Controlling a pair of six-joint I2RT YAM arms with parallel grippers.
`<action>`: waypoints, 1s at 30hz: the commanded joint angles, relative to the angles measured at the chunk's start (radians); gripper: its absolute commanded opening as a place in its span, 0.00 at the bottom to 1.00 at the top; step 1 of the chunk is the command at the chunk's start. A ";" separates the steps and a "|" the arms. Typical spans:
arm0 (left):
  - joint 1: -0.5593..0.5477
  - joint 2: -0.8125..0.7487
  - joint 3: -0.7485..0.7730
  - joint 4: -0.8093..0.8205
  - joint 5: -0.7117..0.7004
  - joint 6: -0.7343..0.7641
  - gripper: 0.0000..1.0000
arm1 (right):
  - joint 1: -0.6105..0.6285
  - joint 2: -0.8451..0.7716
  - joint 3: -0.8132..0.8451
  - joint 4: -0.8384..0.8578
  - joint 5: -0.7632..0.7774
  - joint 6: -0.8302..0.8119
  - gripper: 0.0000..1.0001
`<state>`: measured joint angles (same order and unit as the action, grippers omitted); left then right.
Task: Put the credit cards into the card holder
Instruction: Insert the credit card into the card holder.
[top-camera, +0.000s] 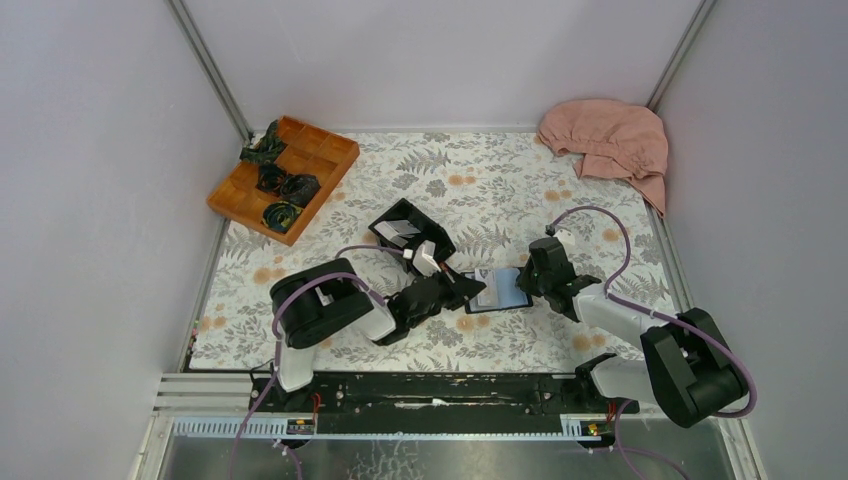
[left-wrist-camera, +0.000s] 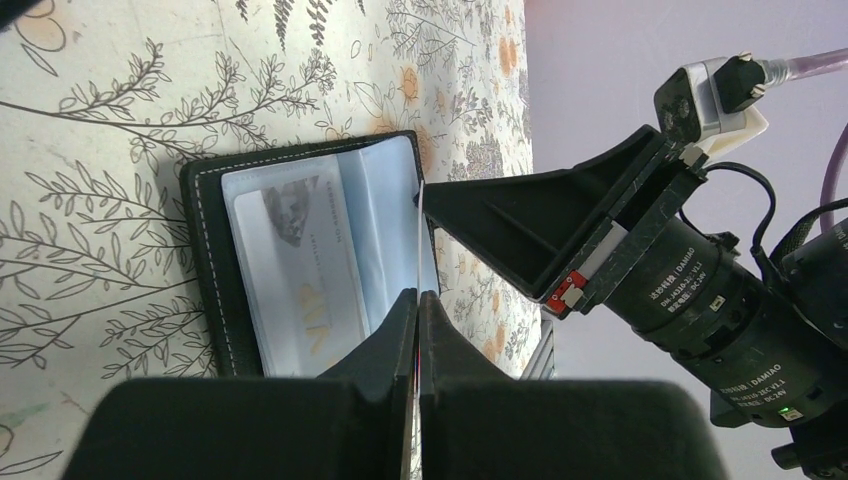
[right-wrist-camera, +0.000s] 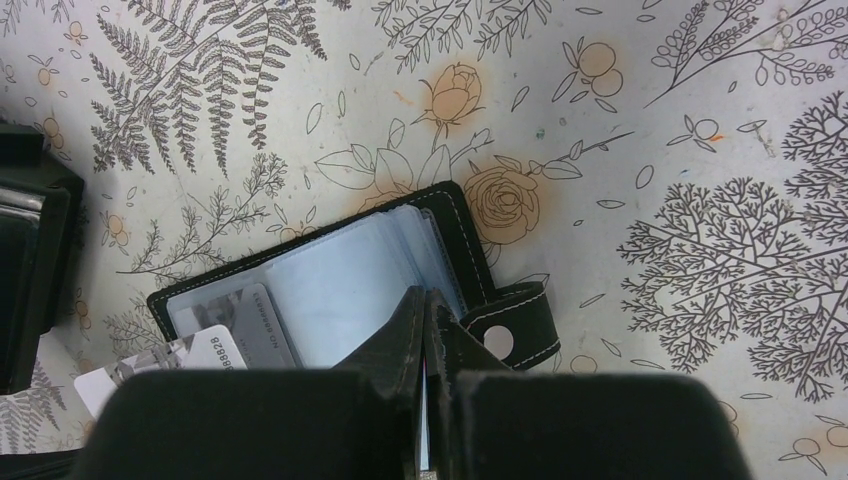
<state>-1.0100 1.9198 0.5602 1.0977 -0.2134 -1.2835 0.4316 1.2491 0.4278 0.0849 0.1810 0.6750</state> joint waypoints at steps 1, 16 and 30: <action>-0.020 0.021 0.025 0.001 -0.066 0.006 0.00 | -0.007 0.008 -0.013 0.009 0.004 0.013 0.00; -0.052 0.045 0.055 -0.092 -0.179 -0.051 0.00 | -0.008 -0.005 -0.021 -0.016 0.023 0.038 0.00; -0.055 0.072 0.061 -0.032 -0.183 -0.095 0.00 | -0.007 -0.001 -0.023 -0.013 0.024 0.040 0.00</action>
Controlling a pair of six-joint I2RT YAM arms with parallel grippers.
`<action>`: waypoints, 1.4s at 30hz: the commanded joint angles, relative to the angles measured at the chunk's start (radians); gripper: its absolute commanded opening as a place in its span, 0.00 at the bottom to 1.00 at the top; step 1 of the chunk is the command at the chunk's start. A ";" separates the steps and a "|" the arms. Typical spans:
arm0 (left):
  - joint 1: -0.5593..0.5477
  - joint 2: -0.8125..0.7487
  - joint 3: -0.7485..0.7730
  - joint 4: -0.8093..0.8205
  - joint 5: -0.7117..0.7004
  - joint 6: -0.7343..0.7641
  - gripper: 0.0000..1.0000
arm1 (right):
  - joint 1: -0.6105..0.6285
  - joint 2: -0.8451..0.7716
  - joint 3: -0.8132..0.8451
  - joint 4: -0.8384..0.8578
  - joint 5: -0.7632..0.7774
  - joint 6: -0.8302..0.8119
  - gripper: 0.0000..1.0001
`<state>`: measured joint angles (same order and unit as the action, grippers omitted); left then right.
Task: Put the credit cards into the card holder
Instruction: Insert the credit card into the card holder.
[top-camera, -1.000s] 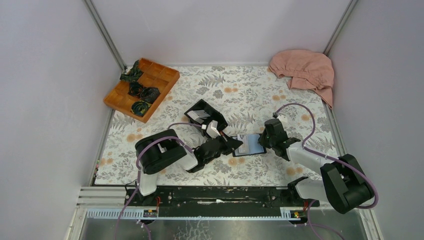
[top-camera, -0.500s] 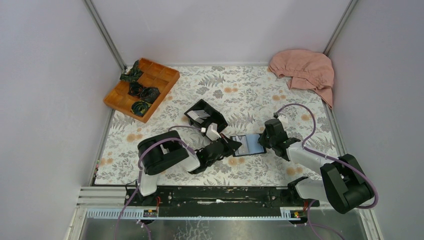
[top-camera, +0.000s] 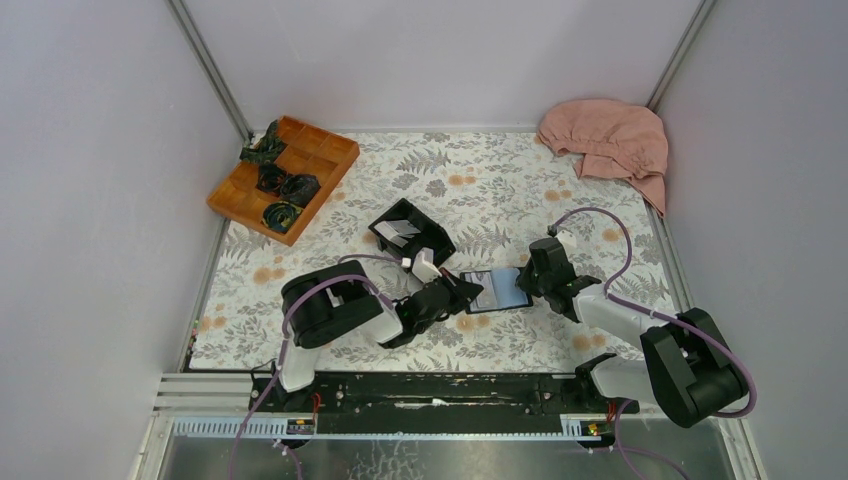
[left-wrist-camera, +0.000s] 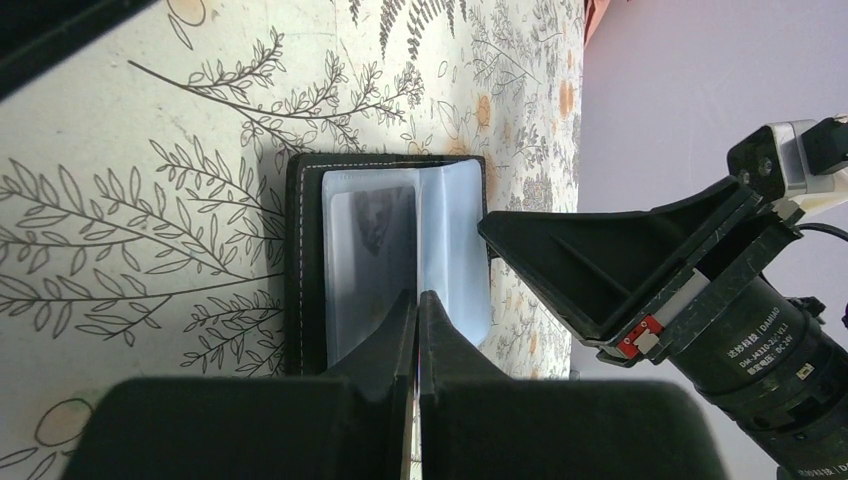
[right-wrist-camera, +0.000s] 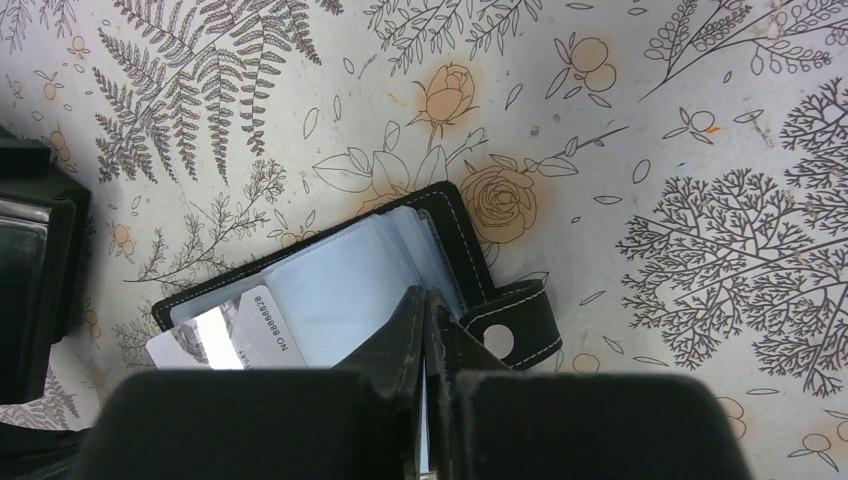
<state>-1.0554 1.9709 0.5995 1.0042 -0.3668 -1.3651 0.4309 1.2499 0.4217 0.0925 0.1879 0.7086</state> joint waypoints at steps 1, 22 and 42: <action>-0.009 0.023 0.023 0.066 -0.027 -0.015 0.00 | -0.007 -0.002 -0.019 -0.021 0.018 0.006 0.00; -0.008 -0.014 -0.027 0.113 -0.023 -0.037 0.00 | -0.006 -0.006 -0.014 -0.028 0.027 0.005 0.00; -0.009 0.023 -0.033 0.140 -0.032 -0.056 0.00 | -0.007 -0.012 -0.010 -0.033 0.030 0.004 0.00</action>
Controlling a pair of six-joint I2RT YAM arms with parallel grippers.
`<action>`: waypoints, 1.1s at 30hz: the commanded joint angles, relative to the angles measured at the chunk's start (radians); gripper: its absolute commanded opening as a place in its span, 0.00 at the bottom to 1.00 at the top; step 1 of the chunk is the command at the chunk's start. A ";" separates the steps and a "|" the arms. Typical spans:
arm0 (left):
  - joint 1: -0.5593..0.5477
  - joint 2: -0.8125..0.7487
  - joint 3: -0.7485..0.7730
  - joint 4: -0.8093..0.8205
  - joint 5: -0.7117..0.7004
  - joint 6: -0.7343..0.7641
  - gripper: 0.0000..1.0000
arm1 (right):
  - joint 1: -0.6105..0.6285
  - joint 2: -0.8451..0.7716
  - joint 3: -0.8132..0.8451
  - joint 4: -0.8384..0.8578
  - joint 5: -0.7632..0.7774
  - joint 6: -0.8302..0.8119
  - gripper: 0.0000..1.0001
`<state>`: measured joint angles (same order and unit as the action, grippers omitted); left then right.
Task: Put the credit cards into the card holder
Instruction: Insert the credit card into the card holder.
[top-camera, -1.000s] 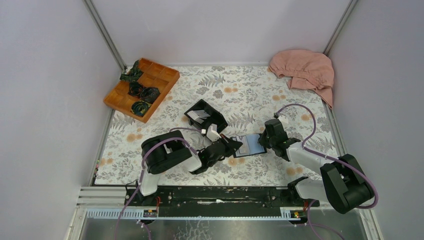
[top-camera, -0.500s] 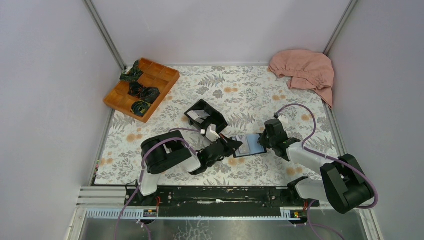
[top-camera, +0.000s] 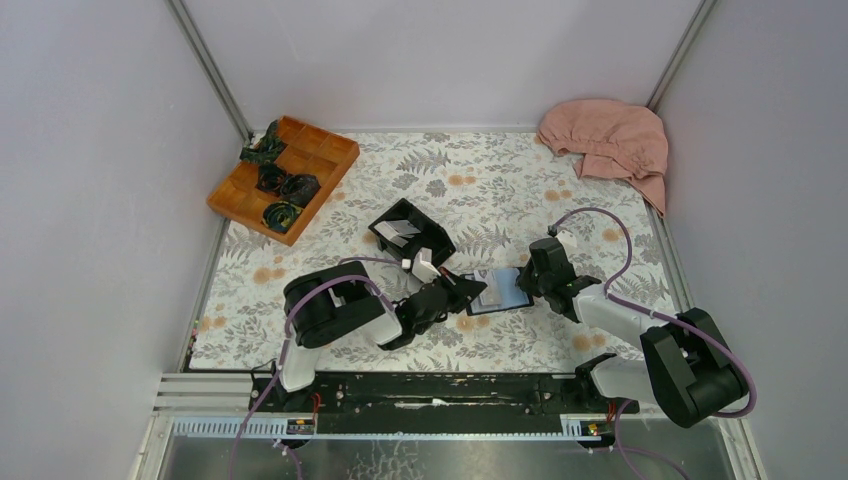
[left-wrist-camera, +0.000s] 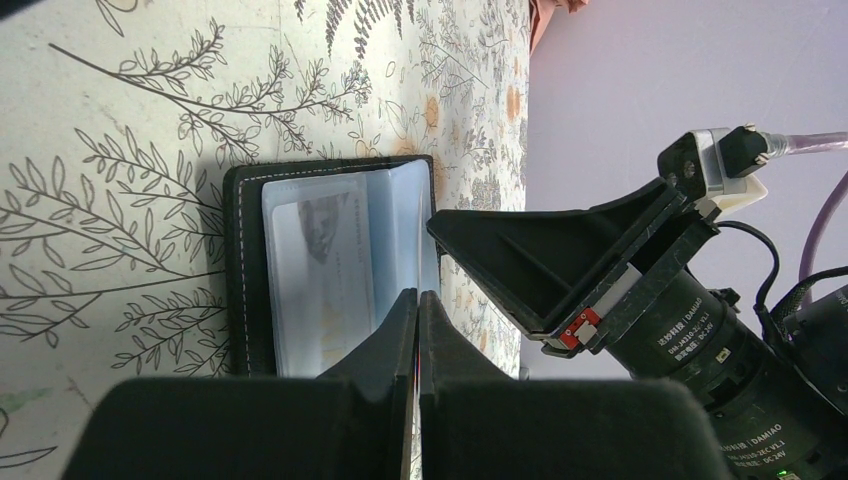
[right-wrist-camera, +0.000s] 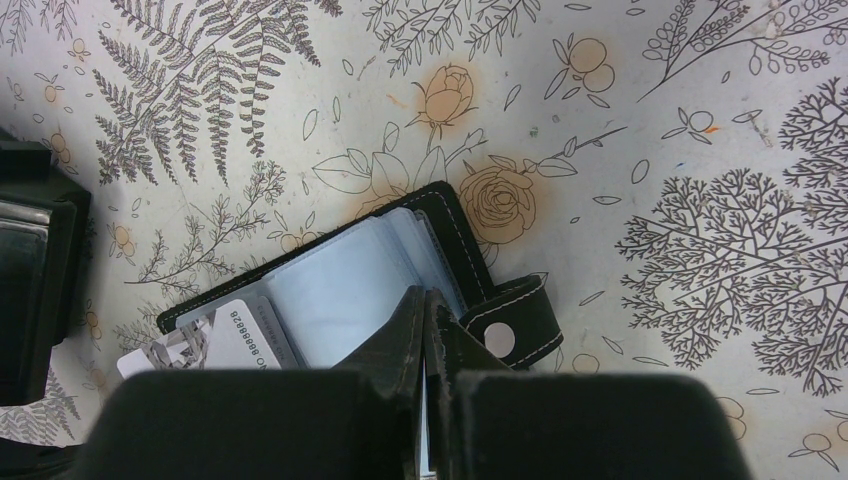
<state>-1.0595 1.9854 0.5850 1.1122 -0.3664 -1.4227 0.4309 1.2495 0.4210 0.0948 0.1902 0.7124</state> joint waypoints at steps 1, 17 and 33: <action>-0.005 0.007 -0.021 0.030 -0.037 0.002 0.00 | -0.006 -0.012 -0.010 -0.036 0.028 0.001 0.00; -0.022 0.026 -0.002 0.004 -0.068 0.005 0.00 | -0.007 -0.024 -0.013 -0.041 0.029 0.002 0.00; -0.027 0.046 0.030 -0.002 -0.078 0.004 0.00 | -0.006 -0.019 -0.016 -0.036 0.025 0.004 0.00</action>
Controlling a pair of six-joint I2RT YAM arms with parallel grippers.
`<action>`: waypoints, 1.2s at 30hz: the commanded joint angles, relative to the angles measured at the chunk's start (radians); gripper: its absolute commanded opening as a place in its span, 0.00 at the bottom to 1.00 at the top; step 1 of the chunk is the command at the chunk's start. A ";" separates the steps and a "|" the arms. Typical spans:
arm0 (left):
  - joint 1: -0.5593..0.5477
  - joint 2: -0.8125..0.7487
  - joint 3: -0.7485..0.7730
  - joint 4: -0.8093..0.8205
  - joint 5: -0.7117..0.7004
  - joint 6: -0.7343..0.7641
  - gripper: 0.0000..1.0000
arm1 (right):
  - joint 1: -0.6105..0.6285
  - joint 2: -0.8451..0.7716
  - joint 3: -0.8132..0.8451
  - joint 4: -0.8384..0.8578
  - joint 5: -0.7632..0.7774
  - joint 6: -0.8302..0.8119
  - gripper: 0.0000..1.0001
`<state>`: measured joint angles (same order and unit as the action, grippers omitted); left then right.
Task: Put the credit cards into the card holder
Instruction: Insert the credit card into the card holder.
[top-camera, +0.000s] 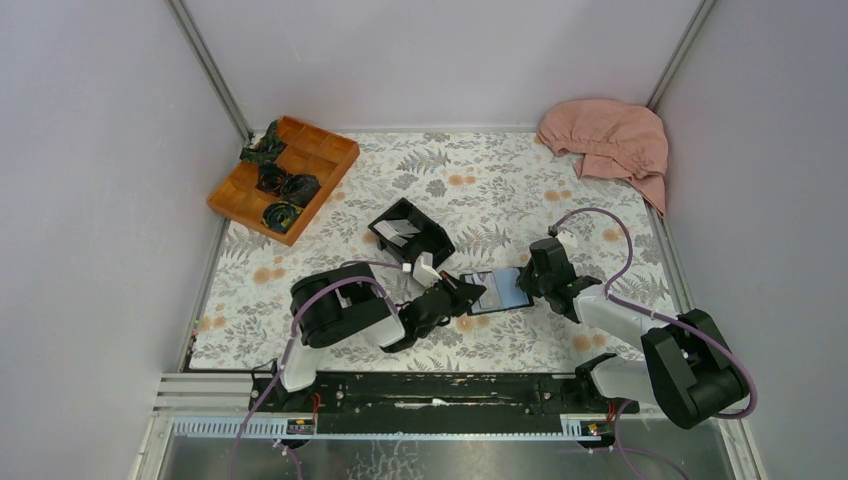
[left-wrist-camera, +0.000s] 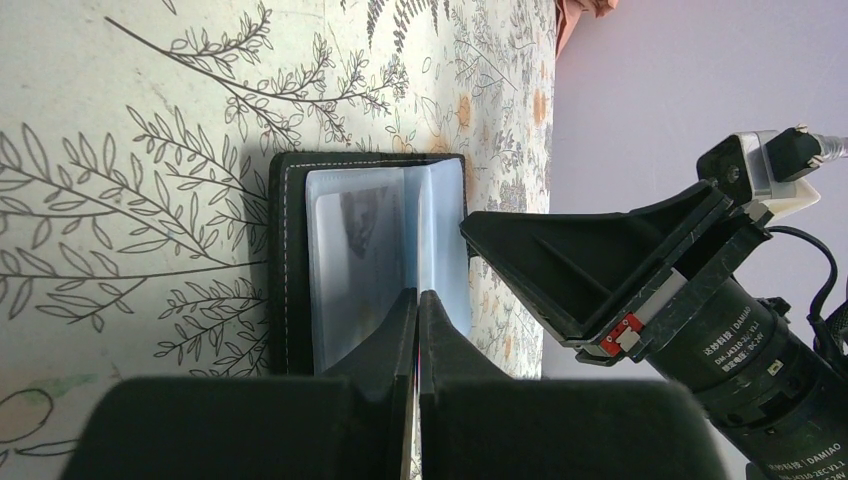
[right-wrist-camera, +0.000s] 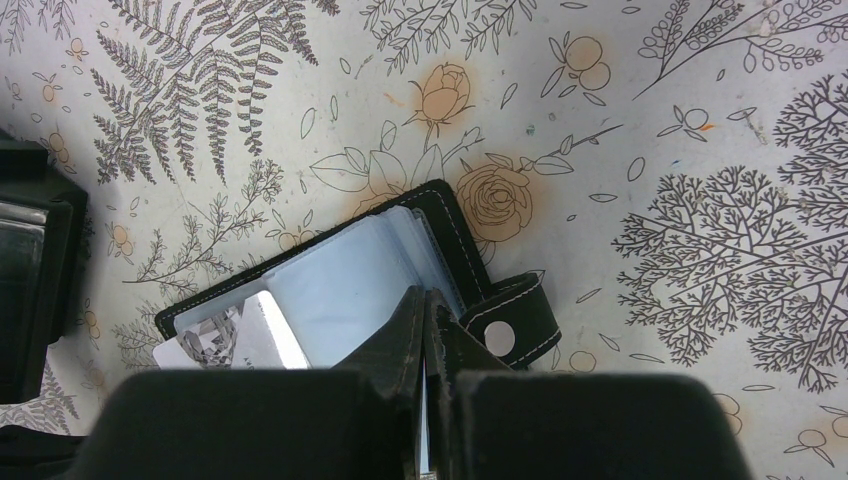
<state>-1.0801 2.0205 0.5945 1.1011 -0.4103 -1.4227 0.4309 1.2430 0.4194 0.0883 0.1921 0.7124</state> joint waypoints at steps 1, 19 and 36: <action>-0.007 0.011 0.022 0.007 -0.034 0.005 0.00 | -0.006 -0.011 -0.014 -0.029 0.024 0.004 0.00; -0.016 0.026 0.051 0.000 -0.022 -0.019 0.00 | -0.006 -0.013 -0.017 -0.030 0.026 0.005 0.00; -0.021 -0.012 -0.010 -0.023 -0.062 -0.020 0.00 | -0.006 -0.014 -0.015 -0.032 0.027 0.004 0.00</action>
<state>-1.0935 2.0293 0.6052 1.0893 -0.4274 -1.4498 0.4309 1.2385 0.4156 0.0891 0.1928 0.7128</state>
